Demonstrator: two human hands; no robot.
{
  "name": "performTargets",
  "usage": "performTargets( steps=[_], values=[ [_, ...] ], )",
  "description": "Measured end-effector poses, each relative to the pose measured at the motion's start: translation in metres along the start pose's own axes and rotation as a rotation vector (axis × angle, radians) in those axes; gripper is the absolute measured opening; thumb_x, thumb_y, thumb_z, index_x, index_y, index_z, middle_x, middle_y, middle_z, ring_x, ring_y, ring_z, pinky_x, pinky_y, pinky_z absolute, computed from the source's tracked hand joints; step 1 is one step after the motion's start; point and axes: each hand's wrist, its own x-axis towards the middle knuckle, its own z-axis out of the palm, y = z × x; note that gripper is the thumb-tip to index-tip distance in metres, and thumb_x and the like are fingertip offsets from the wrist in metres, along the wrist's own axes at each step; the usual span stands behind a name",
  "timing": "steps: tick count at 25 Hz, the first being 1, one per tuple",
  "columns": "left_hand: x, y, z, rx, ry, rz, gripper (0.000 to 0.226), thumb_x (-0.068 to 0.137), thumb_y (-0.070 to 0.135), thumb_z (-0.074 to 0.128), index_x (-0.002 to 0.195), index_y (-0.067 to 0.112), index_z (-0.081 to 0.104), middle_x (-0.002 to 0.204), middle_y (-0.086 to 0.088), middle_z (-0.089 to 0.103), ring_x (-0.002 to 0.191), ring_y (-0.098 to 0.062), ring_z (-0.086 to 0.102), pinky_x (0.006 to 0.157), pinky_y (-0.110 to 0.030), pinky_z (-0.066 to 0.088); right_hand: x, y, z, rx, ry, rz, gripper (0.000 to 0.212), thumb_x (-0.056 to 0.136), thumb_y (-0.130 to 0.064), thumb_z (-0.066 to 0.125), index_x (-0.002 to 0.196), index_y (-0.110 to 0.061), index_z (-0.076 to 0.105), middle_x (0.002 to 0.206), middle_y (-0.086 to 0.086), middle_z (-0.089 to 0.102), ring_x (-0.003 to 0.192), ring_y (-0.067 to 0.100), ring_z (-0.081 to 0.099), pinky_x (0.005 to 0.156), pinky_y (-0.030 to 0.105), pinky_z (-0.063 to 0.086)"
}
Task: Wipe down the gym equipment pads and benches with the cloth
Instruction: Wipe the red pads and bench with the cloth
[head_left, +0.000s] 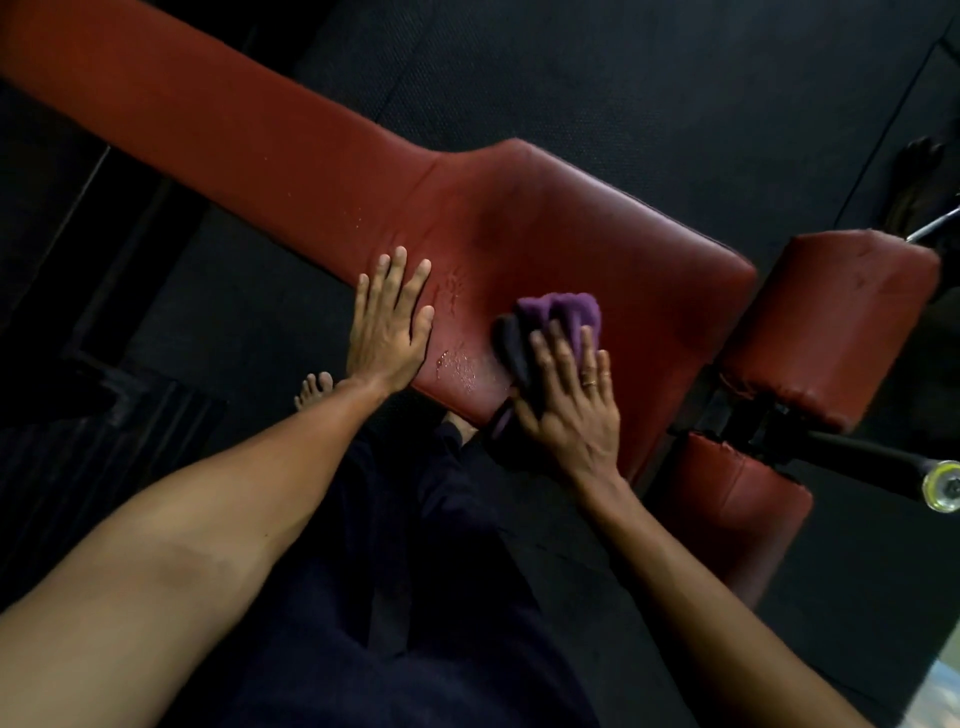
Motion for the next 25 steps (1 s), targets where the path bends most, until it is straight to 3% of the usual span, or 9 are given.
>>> performTargets(
  steps=[2, 4, 7, 10, 13, 18, 22, 25],
  values=[
    [-0.002, -0.001, 0.001, 0.011, 0.01, 0.009, 0.058, 0.106, 0.038, 0.03, 0.162, 0.024, 0.019, 0.17, -0.006, 0.006, 0.157, -0.021, 0.0, 0.127, -0.047, 0.0, 0.035, -0.02, -0.004, 0.093, -0.025, 0.249, 0.075, 0.098, -0.056, 0.044, 0.161, -0.016, 0.03, 0.17, 0.007, 0.019, 0.157, 0.034, 0.009, 0.127, 0.052, 0.011],
    [-0.001, 0.0, -0.001, 0.012, 0.022, 0.012, 0.058, 0.106, 0.038, 0.03, 0.162, 0.023, 0.021, 0.17, -0.007, 0.008, 0.157, -0.023, 0.003, 0.127, -0.049, 0.003, 0.06, -0.067, -0.001, 0.17, -0.106, 0.302, 0.081, 0.097, -0.057, 0.041, 0.163, -0.014, 0.021, 0.171, 0.008, 0.007, 0.157, 0.035, -0.003, 0.128, 0.051, 0.001],
    [-0.002, 0.001, -0.002, 0.002, -0.004, 0.023, 0.061, 0.104, 0.043, 0.028, 0.161, 0.021, 0.021, 0.169, -0.006, 0.003, 0.157, -0.024, 0.003, 0.127, -0.049, 0.003, 0.039, -0.101, 0.007, 0.197, -0.201, 0.035, 0.091, 0.092, -0.051, 0.054, 0.163, -0.011, 0.015, 0.171, 0.014, 0.003, 0.157, 0.037, -0.006, 0.128, 0.051, 0.0],
    [0.0, 0.001, -0.003, 0.002, 0.004, 0.013, 0.06, 0.105, 0.039, 0.031, 0.161, 0.023, 0.021, 0.17, -0.007, 0.007, 0.157, -0.024, 0.003, 0.126, -0.051, 0.004, -0.008, -0.061, 0.007, 0.102, -0.135, -0.18, 0.091, 0.087, -0.042, 0.069, 0.162, -0.014, 0.025, 0.17, 0.012, 0.014, 0.157, 0.035, 0.007, 0.127, 0.051, 0.014],
    [0.0, 0.0, -0.001, 0.012, 0.02, -0.004, 0.058, 0.105, 0.035, 0.034, 0.161, 0.023, 0.024, 0.17, -0.006, 0.01, 0.157, -0.023, 0.004, 0.127, -0.047, 0.002, -0.031, -0.039, 0.009, 0.045, -0.053, -0.174, 0.081, 0.093, -0.045, 0.069, 0.159, -0.015, 0.034, 0.169, 0.009, 0.018, 0.157, 0.032, 0.015, 0.125, 0.051, 0.023],
    [0.005, -0.007, -0.009, 0.033, -0.027, 0.023, 0.056, 0.105, 0.035, 0.035, 0.16, 0.026, 0.027, 0.17, -0.004, 0.012, 0.157, -0.022, 0.007, 0.127, -0.042, 0.0, -0.017, -0.068, 0.023, 0.055, -0.014, -0.108, 0.078, 0.096, -0.044, 0.067, 0.158, -0.011, 0.033, 0.17, 0.009, 0.001, 0.158, 0.033, -0.001, 0.123, 0.057, 0.025],
    [0.028, -0.037, -0.029, 0.101, -0.023, -0.007, 0.055, 0.106, 0.036, 0.034, 0.16, 0.029, 0.026, 0.169, -0.004, 0.015, 0.156, -0.023, 0.011, 0.126, -0.045, 0.002, -0.009, -0.077, 0.032, 0.013, -0.037, -0.179, 0.078, 0.095, -0.019, 0.068, 0.161, -0.013, 0.027, 0.17, 0.011, 0.015, 0.156, 0.038, 0.012, 0.125, 0.055, 0.018],
    [0.057, -0.059, -0.044, 0.152, -0.049, -0.035, 0.056, 0.107, 0.038, 0.032, 0.161, 0.03, 0.019, 0.17, -0.004, 0.01, 0.156, -0.023, 0.007, 0.126, -0.046, 0.001, 0.023, -0.101, 0.042, 0.047, -0.017, -0.261, 0.068, 0.099, -0.02, 0.062, 0.16, -0.012, 0.032, 0.166, 0.013, 0.027, 0.154, 0.041, 0.018, 0.125, 0.056, 0.018]
  ],
)
